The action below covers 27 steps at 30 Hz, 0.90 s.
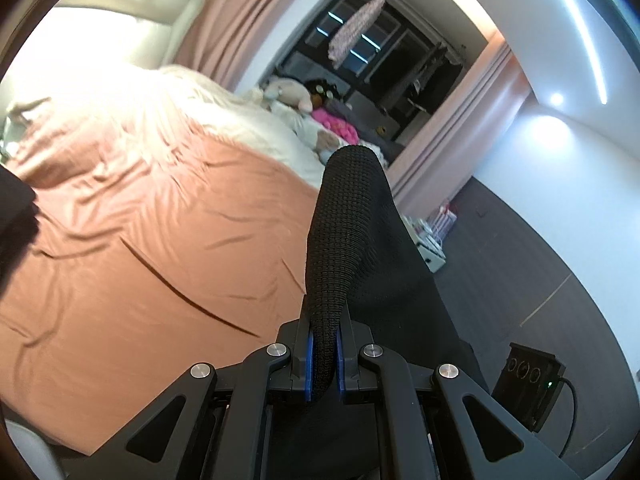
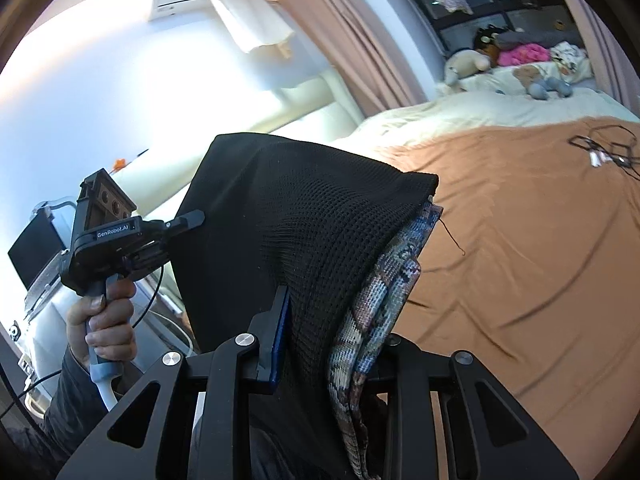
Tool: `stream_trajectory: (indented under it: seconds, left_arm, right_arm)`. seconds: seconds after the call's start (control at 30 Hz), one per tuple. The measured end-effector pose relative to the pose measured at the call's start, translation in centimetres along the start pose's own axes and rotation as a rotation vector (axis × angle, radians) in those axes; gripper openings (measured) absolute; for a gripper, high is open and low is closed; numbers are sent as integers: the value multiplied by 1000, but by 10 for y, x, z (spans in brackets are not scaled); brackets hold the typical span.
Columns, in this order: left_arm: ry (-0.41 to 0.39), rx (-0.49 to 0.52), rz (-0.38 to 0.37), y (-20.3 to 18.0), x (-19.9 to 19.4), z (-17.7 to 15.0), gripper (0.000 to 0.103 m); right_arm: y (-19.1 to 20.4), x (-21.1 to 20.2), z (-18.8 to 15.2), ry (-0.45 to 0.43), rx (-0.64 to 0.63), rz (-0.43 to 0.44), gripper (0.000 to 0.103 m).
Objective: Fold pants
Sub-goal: 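Carry the folded shorts with both grippers toward the headboard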
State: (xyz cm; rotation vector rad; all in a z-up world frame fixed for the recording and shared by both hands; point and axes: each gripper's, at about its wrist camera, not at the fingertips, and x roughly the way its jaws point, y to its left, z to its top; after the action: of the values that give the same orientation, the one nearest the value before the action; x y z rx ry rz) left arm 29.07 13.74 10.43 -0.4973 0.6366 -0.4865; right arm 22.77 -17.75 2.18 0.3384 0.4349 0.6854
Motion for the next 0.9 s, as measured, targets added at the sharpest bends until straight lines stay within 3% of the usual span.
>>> stream_trajectory:
  seconds: [0.13, 0.47, 0.9]
  left_arm:
    - [-41, 12, 31, 12, -33, 18, 8]
    - [-126, 30, 118, 57, -100, 45, 8]
    - [-218, 43, 217, 128, -174, 78, 8]
  right_arm:
    - [14, 18, 4, -8, -26, 41, 23]
    - [4, 85, 22, -10, -66, 120, 23]
    - [50, 147, 25, -8, -171, 163, 23]
